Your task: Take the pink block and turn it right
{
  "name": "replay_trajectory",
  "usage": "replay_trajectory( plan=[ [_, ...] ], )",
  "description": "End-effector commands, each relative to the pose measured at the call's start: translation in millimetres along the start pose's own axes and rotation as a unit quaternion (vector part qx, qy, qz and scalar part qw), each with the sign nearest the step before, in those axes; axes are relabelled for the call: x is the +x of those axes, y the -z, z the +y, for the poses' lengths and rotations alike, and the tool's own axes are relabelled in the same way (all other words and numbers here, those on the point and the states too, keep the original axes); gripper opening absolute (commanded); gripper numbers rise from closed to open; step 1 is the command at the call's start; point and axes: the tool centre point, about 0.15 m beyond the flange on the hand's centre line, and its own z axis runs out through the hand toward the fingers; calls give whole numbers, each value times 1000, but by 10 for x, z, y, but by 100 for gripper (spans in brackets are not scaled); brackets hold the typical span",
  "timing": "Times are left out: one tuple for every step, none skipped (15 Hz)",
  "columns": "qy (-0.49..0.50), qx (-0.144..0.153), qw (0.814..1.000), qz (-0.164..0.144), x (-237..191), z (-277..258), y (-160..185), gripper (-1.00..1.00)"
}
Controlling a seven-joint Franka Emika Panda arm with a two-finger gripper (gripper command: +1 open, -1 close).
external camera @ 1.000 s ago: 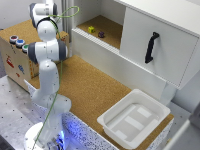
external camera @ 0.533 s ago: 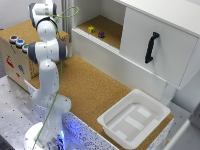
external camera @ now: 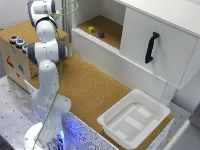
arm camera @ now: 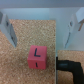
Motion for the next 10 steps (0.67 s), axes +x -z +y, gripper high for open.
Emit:
replay_trajectory(
  plan=[
    [0,0,1000,0,0,0,1,100],
    [23,-11,1000,9,31,26,62,100],
    [55,-18,998,7,41,65,107,100],
    [89,-19,996,7,32,119,167,100],
    [106,-23,994,-3,18,143,195,100],
    [136,-11,991,-8,-19,146,292,100],
    [162,-13,987,-13,-60,122,358,100],
    [202,-13,979,-24,-144,53,448,100],
    [242,-11,970,-32,-235,-34,524,100],
    [281,-5,959,-42,-335,-123,593,100]
  ],
)
